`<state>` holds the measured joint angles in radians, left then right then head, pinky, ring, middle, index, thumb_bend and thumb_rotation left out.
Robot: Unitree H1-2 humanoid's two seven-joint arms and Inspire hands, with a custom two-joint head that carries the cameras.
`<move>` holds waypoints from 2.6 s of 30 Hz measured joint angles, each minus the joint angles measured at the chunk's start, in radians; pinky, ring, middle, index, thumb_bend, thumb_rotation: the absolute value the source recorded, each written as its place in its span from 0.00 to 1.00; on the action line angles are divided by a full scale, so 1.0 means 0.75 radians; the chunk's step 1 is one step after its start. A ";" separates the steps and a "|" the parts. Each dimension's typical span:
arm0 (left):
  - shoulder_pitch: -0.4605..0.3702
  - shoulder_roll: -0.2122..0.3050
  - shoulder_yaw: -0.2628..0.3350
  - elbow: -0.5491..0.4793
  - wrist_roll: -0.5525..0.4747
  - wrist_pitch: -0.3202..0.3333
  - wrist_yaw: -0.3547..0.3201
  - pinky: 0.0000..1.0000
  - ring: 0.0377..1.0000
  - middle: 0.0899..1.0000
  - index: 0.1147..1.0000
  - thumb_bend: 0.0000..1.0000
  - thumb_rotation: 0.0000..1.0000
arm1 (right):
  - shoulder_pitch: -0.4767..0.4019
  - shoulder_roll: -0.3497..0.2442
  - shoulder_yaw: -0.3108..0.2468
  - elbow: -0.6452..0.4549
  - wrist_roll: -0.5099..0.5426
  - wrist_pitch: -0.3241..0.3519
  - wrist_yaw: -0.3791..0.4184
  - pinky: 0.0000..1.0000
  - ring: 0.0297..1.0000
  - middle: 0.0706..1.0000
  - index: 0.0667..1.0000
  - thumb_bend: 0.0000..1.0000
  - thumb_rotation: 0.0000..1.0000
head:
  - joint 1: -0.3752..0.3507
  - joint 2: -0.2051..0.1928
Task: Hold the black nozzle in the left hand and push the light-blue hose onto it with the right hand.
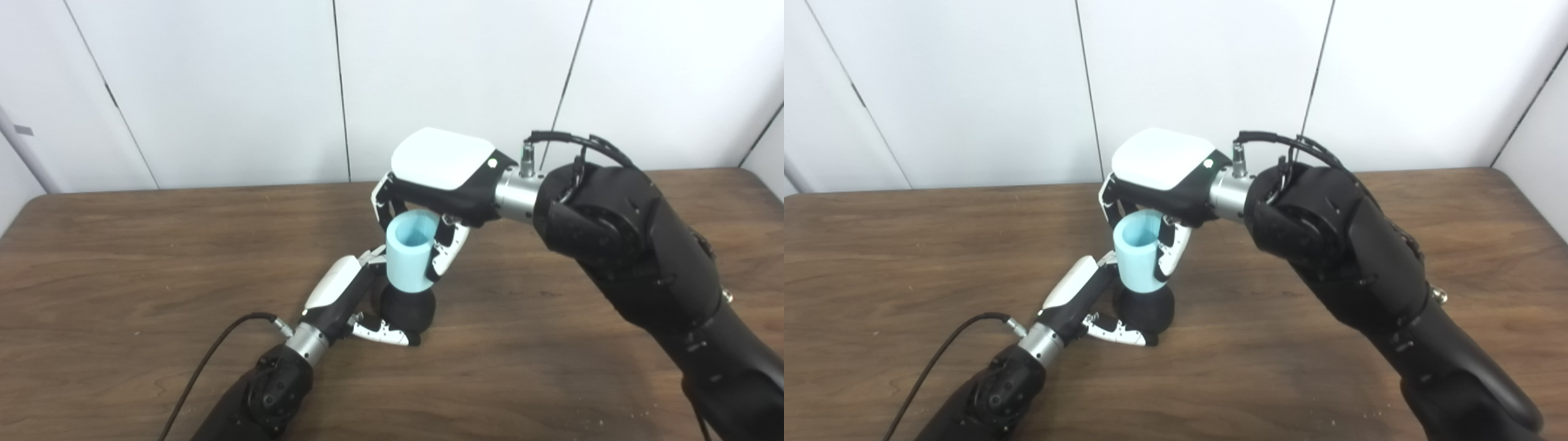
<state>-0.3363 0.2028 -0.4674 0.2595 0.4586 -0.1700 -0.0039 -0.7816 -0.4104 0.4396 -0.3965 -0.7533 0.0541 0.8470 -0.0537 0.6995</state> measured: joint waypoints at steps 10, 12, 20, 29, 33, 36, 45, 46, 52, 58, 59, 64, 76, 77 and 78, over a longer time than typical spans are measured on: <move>0.004 -0.003 0.000 -0.004 0.001 0.003 -0.001 1.00 0.96 0.79 0.42 0.50 0.08 | 0.077 -0.014 -0.025 0.005 -0.009 -0.182 -0.134 0.09 0.13 0.43 0.44 0.53 0.00 | 0.004 0.000; 0.005 -0.004 0.000 -0.004 0.001 0.006 -0.001 1.00 0.96 0.79 0.42 0.50 0.08 | 0.078 -0.014 -0.025 0.009 -0.012 -0.188 -0.139 0.09 0.13 0.43 0.44 0.53 0.00 | 0.004 0.002; 0.009 -0.005 -0.001 -0.013 0.001 0.025 -0.003 1.00 0.96 0.79 0.42 0.50 0.08 | 0.087 -0.014 -0.029 0.023 -0.030 -0.190 -0.155 0.12 0.18 0.43 0.44 0.53 0.00 | 0.004 0.004; 0.011 -0.006 -0.002 -0.014 0.001 0.037 -0.003 1.00 0.96 0.79 0.42 0.50 0.08 | 0.096 -0.013 -0.031 0.028 -0.085 -0.184 -0.156 0.37 0.46 0.44 0.47 0.53 0.01 | 0.002 0.006; 0.012 -0.007 -0.002 -0.017 0.001 0.039 -0.004 1.00 0.96 0.79 0.42 0.50 0.08 | 0.093 -0.014 -0.027 0.043 -0.114 -0.182 -0.133 0.42 0.50 0.44 0.46 0.53 0.01 | 0.002 0.006; 0.013 -0.008 -0.003 -0.018 0.001 0.042 -0.005 1.00 0.96 0.79 0.42 0.50 0.08 | 0.090 -0.014 -0.028 0.049 -0.114 -0.182 -0.125 0.42 0.48 0.44 0.47 0.53 0.01 | 0.002 0.008; 0.014 -0.008 -0.007 -0.022 0.001 0.042 -0.006 1.00 0.96 0.79 0.42 0.50 0.08 | 0.092 -0.015 -0.045 0.049 -0.081 -0.182 -0.107 0.46 0.53 0.57 0.46 0.52 0.14 | 0.000 0.012; 0.015 -0.009 -0.007 -0.022 0.001 0.043 -0.006 1.00 0.96 0.79 0.42 0.50 0.08 | 0.092 -0.015 -0.047 0.048 -0.077 -0.182 -0.107 0.47 0.53 0.58 0.46 0.52 0.15 | 0.000 0.012; 0.017 -0.010 -0.007 -0.025 0.001 0.042 -0.009 1.00 0.96 0.79 0.42 0.50 0.08 | 0.101 -0.019 -0.051 0.036 -0.064 -0.196 -0.110 0.52 0.56 0.59 0.45 0.52 0.15 | 0.000 0.012; 0.018 -0.011 -0.007 -0.026 0.001 0.042 -0.009 1.00 0.96 0.79 0.42 0.50 0.08 | 0.104 -0.020 -0.056 0.032 -0.063 -0.235 -0.116 0.55 0.59 0.60 0.45 0.52 0.15 | 0.000 0.012; 0.018 -0.011 -0.008 -0.028 0.001 0.042 -0.009 1.00 0.96 0.79 0.42 0.50 0.08 | 0.106 -0.020 -0.058 0.032 -0.062 -0.243 -0.120 0.58 0.61 0.61 0.45 0.52 0.15 | 0.000 0.014; 0.020 -0.011 -0.008 -0.030 0.001 0.042 -0.009 1.00 0.96 0.79 0.42 0.50 0.08 | 0.134 -0.022 -0.079 0.032 -0.061 -0.302 -0.168 0.70 0.71 0.69 0.55 0.70 0.21 | 0.000 0.016; 0.022 -0.011 -0.008 -0.033 0.001 0.051 -0.013 1.00 0.96 0.79 0.42 0.50 0.08 | 0.179 -0.012 -0.122 0.005 -0.069 -0.305 -0.190 1.00 1.00 1.00 0.97 1.00 0.62 | 0.000 0.016; 0.022 -0.011 -0.008 -0.033 0.001 0.051 -0.013 1.00 0.96 0.79 0.42 0.50 0.08 | 0.184 -0.006 -0.131 0.003 -0.072 -0.289 -0.190 1.00 1.00 1.00 0.98 1.00 0.63 | 0.000 0.016; 0.022 -0.011 -0.008 -0.033 0.001 0.051 -0.013 1.00 0.96 0.79 0.42 0.50 0.08 | 0.186 0.001 -0.139 0.003 -0.078 -0.280 -0.189 1.00 1.00 1.00 0.99 1.00 0.63 | 0.000 0.016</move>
<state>-0.3198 0.1947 -0.4734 0.2346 0.4590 -0.1318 -0.0136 -0.6417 -0.4095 0.3350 -0.3940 -0.8120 -0.1563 0.7053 -0.0537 0.7118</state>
